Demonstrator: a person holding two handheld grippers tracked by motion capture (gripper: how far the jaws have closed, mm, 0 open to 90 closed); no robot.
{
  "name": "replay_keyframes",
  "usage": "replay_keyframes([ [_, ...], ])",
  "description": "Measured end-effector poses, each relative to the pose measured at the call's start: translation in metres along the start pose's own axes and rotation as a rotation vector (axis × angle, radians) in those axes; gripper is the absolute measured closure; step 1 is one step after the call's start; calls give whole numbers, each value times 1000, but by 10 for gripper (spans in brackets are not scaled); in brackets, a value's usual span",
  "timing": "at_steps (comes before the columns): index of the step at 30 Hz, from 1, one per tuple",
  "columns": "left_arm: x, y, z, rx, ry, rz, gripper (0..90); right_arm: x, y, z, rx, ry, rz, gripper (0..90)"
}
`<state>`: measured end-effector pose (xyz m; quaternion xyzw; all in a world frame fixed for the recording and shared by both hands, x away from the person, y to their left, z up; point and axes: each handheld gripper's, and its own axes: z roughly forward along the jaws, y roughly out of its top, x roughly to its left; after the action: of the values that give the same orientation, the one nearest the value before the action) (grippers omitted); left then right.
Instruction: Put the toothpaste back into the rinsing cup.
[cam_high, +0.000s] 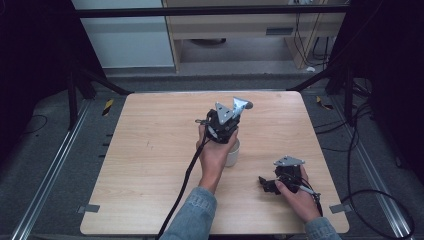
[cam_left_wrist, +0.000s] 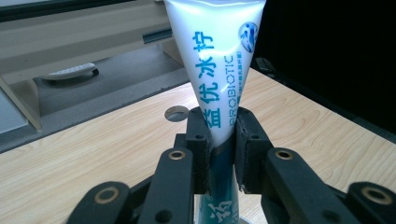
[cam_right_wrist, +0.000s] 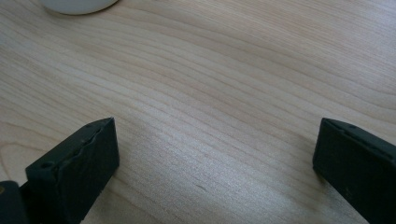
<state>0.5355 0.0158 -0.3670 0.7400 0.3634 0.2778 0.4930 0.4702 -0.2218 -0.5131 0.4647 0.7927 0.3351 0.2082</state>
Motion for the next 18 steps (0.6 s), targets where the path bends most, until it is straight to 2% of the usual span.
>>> replay_keyframes([
  [5,-2,-5,2,-11,7,25,776,0,0,0,0,0,0,6],
  [8,-7,-9,1,-38,11,43,777,0,0,0,0,1,0,6],
  [15,-8,-15,3,-43,14,46,776,0,0,0,2,7,2,6],
  [18,-5,-20,3,-42,18,36,776,0,0,0,1,7,2,6],
])
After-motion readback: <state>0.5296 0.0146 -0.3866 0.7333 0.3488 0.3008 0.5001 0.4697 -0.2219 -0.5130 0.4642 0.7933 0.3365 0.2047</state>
